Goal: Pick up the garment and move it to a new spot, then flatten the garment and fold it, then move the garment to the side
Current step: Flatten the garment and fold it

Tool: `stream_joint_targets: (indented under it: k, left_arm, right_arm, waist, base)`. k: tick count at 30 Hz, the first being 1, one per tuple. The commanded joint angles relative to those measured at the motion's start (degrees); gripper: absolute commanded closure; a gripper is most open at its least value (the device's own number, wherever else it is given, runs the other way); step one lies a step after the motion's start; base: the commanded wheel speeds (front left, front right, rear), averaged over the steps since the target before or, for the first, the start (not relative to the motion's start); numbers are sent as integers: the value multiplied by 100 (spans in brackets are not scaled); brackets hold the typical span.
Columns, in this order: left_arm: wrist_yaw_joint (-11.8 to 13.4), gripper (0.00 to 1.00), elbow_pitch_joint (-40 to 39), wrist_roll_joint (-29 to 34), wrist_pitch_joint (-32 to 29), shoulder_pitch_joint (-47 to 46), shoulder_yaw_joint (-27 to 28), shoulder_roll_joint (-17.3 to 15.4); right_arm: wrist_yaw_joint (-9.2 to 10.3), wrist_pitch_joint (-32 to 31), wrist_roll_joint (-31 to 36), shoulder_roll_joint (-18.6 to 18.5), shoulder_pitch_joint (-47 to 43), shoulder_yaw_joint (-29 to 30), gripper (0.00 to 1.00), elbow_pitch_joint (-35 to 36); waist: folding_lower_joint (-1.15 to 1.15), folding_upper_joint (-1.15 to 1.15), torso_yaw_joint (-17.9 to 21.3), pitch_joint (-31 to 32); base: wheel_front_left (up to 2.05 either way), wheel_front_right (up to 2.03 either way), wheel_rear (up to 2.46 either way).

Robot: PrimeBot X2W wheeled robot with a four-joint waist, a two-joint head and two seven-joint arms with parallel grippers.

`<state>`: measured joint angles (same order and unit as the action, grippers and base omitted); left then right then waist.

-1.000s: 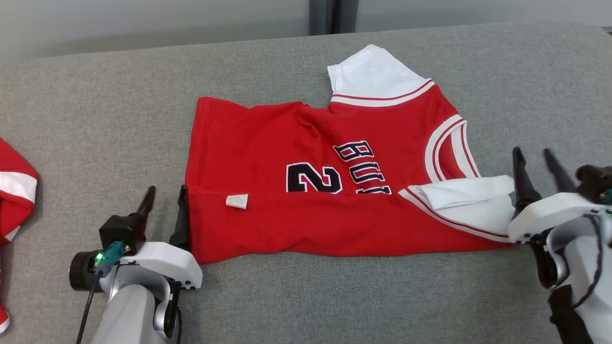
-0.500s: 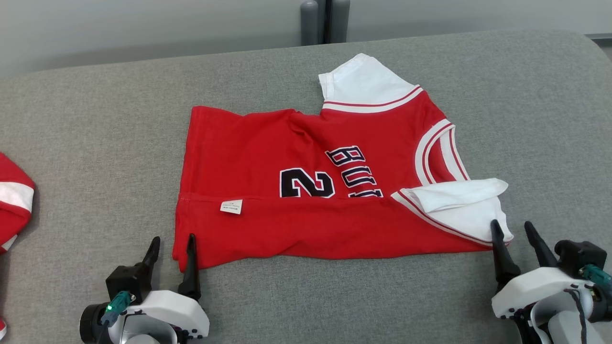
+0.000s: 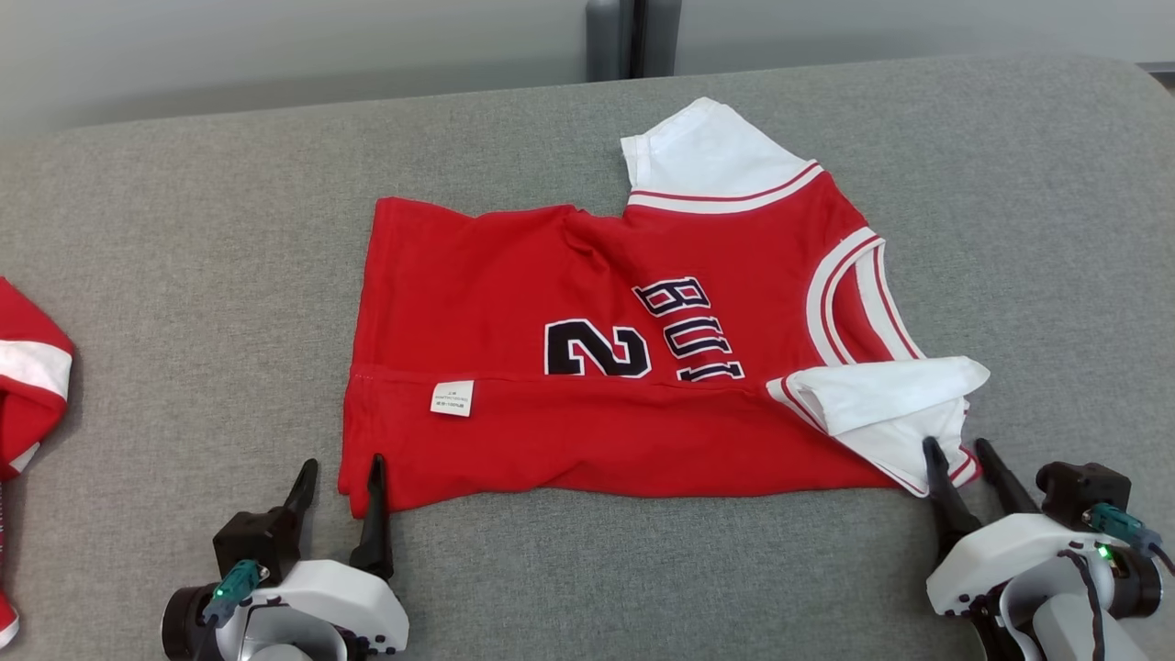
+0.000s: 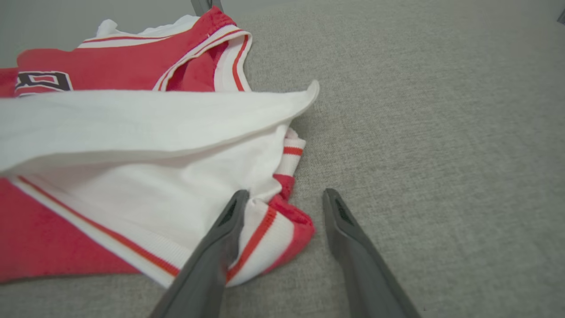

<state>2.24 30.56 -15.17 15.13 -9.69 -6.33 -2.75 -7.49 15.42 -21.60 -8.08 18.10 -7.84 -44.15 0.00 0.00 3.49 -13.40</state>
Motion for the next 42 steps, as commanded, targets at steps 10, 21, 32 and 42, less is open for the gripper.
stream_joint_targets:
  k: [10,21,32,42]
  left_arm:
    - [-207,0,136,-294,1,-122,-65,-25]
    - [-375,100,727,-707,-15,-272,-384,-11]
    - [-427,100,486,-625,2,295,-204,-35]
    - [-400,100,418,-621,4,1203,-201,-46]
  right_arm:
    - [5,-28,-219,-132,76,43,100,217]
    - [0,-28,-308,-81,146,-46,100,328]
    - [1,-28,-447,-293,-183,32,100,-4]
    - [3,-28,-693,-414,-686,-96,100,-248]
  waist:
    - [0,0,50,-7]
    - [0,0,81,105]
    - [0,0,-65,1003]
    - [0,0,-293,1347]
  base:
    - [0,0,0]
    - [0,0,0]
    - [0,0,0]
    - [0,0,0]
